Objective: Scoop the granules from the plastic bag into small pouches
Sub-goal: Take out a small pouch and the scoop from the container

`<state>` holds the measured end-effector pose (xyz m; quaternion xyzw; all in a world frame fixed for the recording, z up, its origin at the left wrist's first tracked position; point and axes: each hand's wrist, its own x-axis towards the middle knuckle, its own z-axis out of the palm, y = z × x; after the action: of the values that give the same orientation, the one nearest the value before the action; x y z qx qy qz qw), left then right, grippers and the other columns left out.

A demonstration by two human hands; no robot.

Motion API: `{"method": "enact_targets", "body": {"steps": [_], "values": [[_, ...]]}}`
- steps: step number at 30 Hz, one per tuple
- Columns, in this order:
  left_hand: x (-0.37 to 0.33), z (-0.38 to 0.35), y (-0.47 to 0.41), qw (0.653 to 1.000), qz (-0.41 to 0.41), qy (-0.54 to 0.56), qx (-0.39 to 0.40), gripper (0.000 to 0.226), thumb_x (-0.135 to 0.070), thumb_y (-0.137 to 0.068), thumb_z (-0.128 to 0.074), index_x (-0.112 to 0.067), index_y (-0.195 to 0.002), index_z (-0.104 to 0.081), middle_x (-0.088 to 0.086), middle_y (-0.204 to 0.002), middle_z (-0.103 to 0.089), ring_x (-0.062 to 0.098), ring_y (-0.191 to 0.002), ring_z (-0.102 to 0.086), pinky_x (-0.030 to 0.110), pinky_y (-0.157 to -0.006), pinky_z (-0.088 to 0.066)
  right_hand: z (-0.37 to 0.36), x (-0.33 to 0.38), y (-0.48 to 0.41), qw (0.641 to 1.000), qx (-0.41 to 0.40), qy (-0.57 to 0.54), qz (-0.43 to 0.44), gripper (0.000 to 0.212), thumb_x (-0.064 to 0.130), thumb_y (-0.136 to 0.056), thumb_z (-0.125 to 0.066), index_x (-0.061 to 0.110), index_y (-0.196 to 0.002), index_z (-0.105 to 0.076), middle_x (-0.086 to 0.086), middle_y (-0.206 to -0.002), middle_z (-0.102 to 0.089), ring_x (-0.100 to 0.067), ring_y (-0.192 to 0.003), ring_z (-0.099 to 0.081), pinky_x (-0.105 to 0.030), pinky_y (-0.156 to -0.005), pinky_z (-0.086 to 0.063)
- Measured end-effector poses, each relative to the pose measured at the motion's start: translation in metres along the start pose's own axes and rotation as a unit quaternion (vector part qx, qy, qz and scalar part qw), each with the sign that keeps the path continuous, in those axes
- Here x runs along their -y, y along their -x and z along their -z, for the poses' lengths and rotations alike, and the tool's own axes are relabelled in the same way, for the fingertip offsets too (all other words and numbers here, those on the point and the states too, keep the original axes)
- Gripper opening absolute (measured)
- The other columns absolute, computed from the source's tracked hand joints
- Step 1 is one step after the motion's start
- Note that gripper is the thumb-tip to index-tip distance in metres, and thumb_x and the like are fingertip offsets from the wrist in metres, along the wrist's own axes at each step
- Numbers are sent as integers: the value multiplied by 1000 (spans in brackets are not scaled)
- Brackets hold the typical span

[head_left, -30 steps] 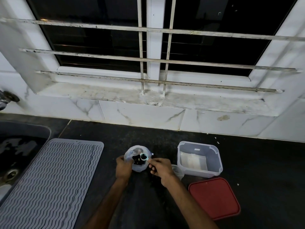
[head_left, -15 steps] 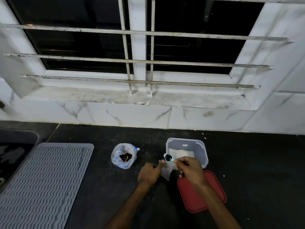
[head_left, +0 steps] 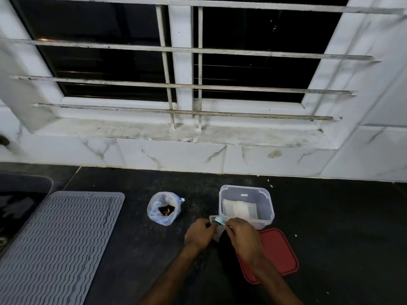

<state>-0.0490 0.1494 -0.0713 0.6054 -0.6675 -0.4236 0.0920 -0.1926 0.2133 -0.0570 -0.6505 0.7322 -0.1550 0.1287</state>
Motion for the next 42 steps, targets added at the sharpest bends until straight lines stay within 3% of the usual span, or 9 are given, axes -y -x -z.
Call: {"method": "enact_targets", "body": {"steps": [4,13,17,23,29,31,36,39,42], "values": [[2,3,3,1000,-6,5,4,39,-40,-94,-53,-23,-59,-54,-5,-70,-63,13,-72,-63,30,-65,-45,-8,0,0,998,6,53,44,22,15,-94,-54,18,-111,-66,2,-112,-66,-15,-102,-58,-29,-86,-50],[1,5,4,1000,0,18,9,42,-44,-94,-53,-20,-60,-56,-3,-70,-66,14,-68,-64,28,-63,-46,-5,0,11,951,-88,-282,-96,10,15,-87,-71,22,-88,-77,16,-79,-73,1,-76,-67,-16,-70,-54],[-2,3,6,1000,-6,24,11,41,-43,-95,-53,-22,-59,-55,-6,-67,-63,11,-66,-61,27,-62,-44,-4,0,8,882,-72,-421,-201,14,11,-88,-69,11,-75,-74,-3,-66,-71,-15,-55,-62,-24,-50,-51],[3,9,11,998,7,68,-5,49,-57,-96,-44,-23,-64,-58,-5,-72,-66,11,-71,-64,29,-66,-46,8,8,6,792,-55,-547,-264,17,8,-88,-69,-6,-79,-70,-13,-64,-65,-17,-53,-54,-26,-49,-46],[48,70,8,929,99,204,-291,26,-47,-92,-58,-22,-98,-58,1,-97,-64,24,-95,-63,34,-77,-45,12,46,-22,844,-45,-499,-190,14,12,-90,-68,6,-78,-72,-8,-63,-67,-15,-50,-54,-26,-50,-46],[74,88,-4,891,143,244,-356,45,-46,-87,-65,-10,-113,-56,14,-115,-60,32,-108,-58,43,-88,-49,4,68,-39,872,-27,-460,-164,12,15,-90,-68,10,-80,-72,-5,-64,-68,-11,-49,-56,-24,-49,-47],[106,85,-27,914,275,200,-222,84,-60,-80,-67,-2,-136,-43,25,-141,-41,39,-130,-41,49,-105,-41,-42,123,-81,946,17,-317,-71,13,21,-87,-70,12,-79,-73,-1,-67,-69,-11,-53,-63,-29,-52,-56],[106,77,-33,921,272,205,-189,74,-59,-82,-64,-6,-132,-49,24,-137,-43,38,-126,-45,45,-104,-43,-64,136,-97,981,20,-189,-44,18,20,-90,-65,11,-76,-70,2,-71,-67,-11,-62,-63,-20,-60,-49],[107,77,-41,931,255,198,-172,61,-52,-81,-66,-6,-122,-59,21,-127,-49,35,-117,-53,41,-100,-47,-79,131,-105,996,33,-61,-59,21,23,-93,-57,10,-85,-71,-6,-86,-72,-22,-82,-68,-33,-73,-52]]}}
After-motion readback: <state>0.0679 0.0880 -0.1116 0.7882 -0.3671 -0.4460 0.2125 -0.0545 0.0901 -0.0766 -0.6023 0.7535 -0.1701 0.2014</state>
